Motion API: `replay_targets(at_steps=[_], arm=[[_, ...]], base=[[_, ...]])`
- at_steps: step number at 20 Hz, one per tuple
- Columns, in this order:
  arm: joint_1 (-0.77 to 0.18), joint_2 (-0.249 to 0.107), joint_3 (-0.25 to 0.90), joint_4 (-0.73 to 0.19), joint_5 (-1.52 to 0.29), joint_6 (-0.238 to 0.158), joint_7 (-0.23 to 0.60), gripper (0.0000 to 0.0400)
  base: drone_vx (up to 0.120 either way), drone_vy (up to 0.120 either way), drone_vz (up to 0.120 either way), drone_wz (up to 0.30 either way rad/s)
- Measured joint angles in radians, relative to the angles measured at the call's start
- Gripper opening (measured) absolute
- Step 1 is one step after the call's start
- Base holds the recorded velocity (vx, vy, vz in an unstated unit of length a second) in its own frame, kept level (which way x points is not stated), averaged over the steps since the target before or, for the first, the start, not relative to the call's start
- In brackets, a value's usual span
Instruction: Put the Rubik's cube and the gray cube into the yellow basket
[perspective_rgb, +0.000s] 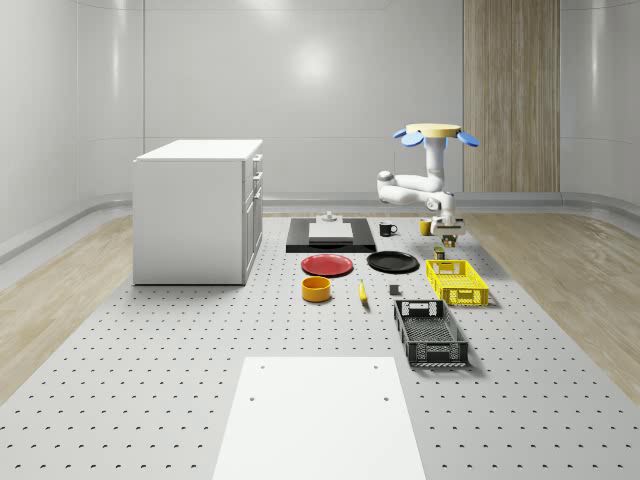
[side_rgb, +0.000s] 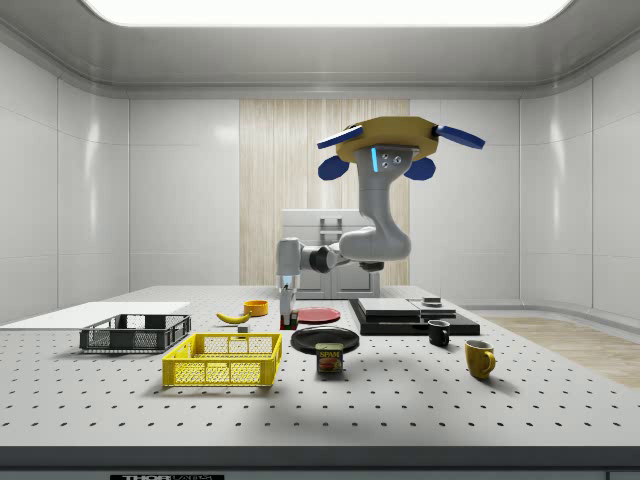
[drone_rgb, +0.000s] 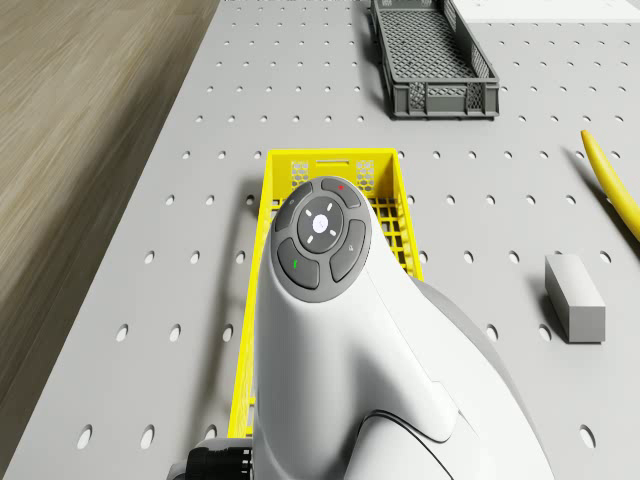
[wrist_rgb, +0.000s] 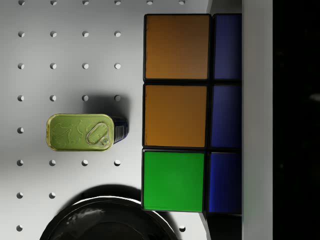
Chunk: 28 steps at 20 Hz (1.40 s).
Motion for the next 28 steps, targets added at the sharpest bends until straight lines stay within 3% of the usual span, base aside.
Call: replay_targets(at_steps=[18,23,28], arm=[[-0.004,-0.017,0.002,0.001,0.007,0.016,0.003,0.0320],[-0.004,-0.021,0.003,0.001,0.009,0.020,0.003,0.0320],[-0.005,-0.025,0.003,0.001,0.010,0.023,0.004,0.0320]], base=[[0.120,0.000,0.000,0.000],[0.120,-0.104,0.000,0.000],[0.000,0.000,-0.112,0.000]])
